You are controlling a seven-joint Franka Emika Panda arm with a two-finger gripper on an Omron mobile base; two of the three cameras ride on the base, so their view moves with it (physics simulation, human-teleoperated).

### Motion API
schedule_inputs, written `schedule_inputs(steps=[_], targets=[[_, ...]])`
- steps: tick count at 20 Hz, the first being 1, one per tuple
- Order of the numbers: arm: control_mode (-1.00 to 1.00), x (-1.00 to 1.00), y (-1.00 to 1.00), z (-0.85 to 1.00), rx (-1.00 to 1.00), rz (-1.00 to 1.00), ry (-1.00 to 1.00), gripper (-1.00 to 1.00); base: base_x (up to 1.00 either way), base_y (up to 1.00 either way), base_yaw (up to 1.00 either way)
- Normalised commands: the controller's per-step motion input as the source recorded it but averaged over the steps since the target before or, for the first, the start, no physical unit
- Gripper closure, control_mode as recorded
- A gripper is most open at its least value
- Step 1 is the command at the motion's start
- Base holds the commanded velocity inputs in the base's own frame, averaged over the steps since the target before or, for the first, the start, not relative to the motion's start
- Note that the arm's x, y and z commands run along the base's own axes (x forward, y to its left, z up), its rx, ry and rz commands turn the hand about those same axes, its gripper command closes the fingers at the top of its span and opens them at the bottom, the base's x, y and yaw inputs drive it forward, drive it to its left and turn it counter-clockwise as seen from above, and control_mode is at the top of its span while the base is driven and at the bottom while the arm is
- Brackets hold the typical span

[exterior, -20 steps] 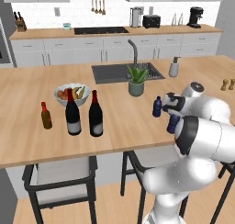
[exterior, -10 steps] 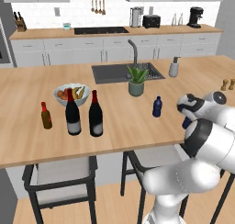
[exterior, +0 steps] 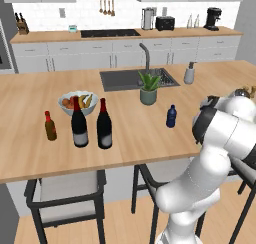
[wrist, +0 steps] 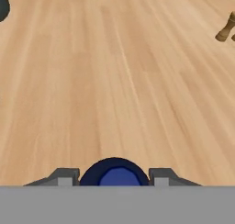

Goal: Move the plastic bottles in the middle to the plastics group, and the glass bottles in the middle to the glass group.

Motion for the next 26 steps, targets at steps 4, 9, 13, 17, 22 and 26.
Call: schedule_inputs(steps=[4,9,13,17,22,26], targets=[[-1.00,0.08,-0.73,0.02,0.00,-0.01,0.00,1.00,0.00,0.00,0.00],[-1.00,0.24,-0.73,0.00,0.00,0.00,0.00,1.00,0.00,0.00,0.00],[-1.00,0.20,-0.76,-0.04,0.01,0.00,0.00,1.00,0.00,0.00,0.00],[-1.00,0.03,-0.60,-0.23,0.02,0.00,0.00,1.00,0.00,0.00,0.00],[-1.00,0.13,-0.70,-0.05,0.12,0.00,0.00,1.00,0.00,0.00,0.00],[-1.00,0.13,-0.47,-0.02,0.08,-0.01,-0.01,1.00,0.00,0.00,0.00]])
